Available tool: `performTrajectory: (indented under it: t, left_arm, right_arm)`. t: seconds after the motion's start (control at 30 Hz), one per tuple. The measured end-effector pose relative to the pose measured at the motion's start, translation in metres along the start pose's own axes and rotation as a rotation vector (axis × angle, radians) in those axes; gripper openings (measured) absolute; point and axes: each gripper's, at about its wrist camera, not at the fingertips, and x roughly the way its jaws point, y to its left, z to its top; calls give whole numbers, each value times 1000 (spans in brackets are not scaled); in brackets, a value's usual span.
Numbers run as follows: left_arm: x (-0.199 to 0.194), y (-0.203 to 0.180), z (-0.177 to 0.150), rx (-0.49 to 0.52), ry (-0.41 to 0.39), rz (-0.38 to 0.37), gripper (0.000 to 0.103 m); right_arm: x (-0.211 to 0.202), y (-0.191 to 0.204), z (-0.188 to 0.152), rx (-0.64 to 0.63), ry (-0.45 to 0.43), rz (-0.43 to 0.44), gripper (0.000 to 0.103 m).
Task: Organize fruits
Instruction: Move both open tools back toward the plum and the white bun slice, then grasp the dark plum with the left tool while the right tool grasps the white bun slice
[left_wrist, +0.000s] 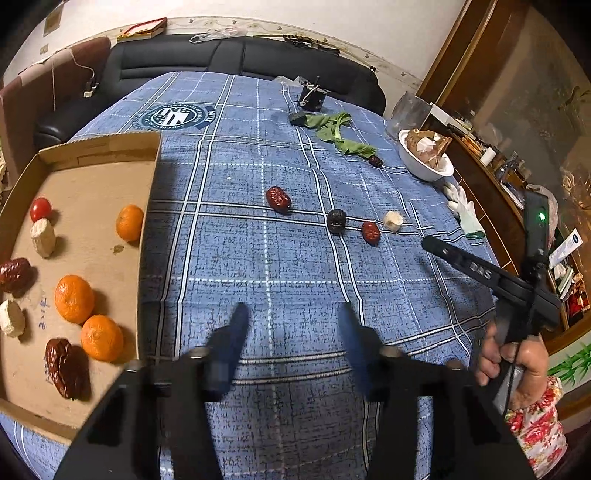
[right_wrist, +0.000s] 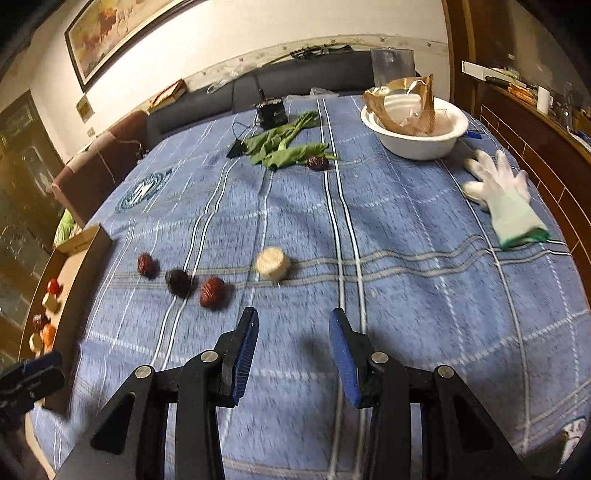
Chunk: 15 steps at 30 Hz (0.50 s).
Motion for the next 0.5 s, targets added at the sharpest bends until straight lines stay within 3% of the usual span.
performTrajectory:
  t: [0.23, 0.5]
  left_arm:
    - [15, -11, 20, 45, -24, 18, 38]
    - [58, -28, 43, 101, -8, 17, 38]
  right_arm:
    - [29, 9, 16, -2, -39, -5, 43]
    - [56, 18, 22, -20, -11, -45, 43]
